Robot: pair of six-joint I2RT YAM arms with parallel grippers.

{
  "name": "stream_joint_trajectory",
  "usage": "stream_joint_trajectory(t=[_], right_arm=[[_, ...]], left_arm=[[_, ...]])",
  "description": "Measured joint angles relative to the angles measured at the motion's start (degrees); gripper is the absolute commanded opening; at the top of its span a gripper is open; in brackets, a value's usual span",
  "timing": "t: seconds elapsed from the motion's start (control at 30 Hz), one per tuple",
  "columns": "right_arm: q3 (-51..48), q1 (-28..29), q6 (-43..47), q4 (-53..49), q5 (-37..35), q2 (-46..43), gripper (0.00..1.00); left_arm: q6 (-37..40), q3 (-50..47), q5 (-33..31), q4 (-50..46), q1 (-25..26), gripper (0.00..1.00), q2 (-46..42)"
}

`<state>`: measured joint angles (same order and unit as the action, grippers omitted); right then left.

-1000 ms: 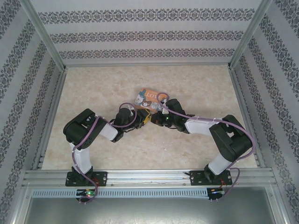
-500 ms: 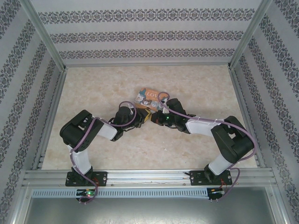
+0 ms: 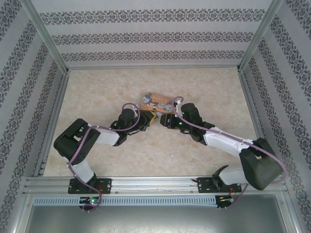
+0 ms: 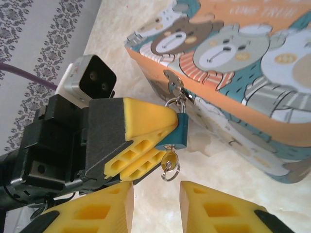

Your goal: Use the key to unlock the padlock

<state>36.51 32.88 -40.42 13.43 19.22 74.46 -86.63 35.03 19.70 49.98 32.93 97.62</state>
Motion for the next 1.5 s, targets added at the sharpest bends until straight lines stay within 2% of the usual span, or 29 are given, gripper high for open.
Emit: stream_joint_trajectory(t=[0.17, 0.27, 0.5, 0.63, 1.2, 1.5], right_arm=[[-0.28, 1.70, 6.69, -2.38, -4.31, -6.67, 0.34], [-0.24, 4.59, 13.11, -3.61, -7.37, -10.51, 0.39], [1.40, 14.27, 34.16, -6.99, -16.00, -17.25, 0.45], [1.42, 17.35, 45.29, -8.15, -18.62, -19.06, 0.47], [1.40, 17.90, 73.66, -14.62, -24.94, -15.69, 0.47], [1.95, 17.90, 81.61, -15.85, -27.15, -8.59, 0.45]], left_arm=[[-1.11, -0.39, -0.07, -0.28, 0.00, 0.12, -2.10], [-2.25, -1.40, -0.04, -0.22, 0.02, 0.12, -2.60], [-4.90, -3.06, -0.04, -0.22, 0.04, 0.12, -2.62], [-5.62, -3.10, -0.17, -0.13, 0.26, 0.12, -2.62], [-6.64, -3.10, -0.96, -0.33, 1.49, 0.12, -3.74], [-6.64, -3.10, -1.90, -0.35, 1.64, 0.12, -5.33]])
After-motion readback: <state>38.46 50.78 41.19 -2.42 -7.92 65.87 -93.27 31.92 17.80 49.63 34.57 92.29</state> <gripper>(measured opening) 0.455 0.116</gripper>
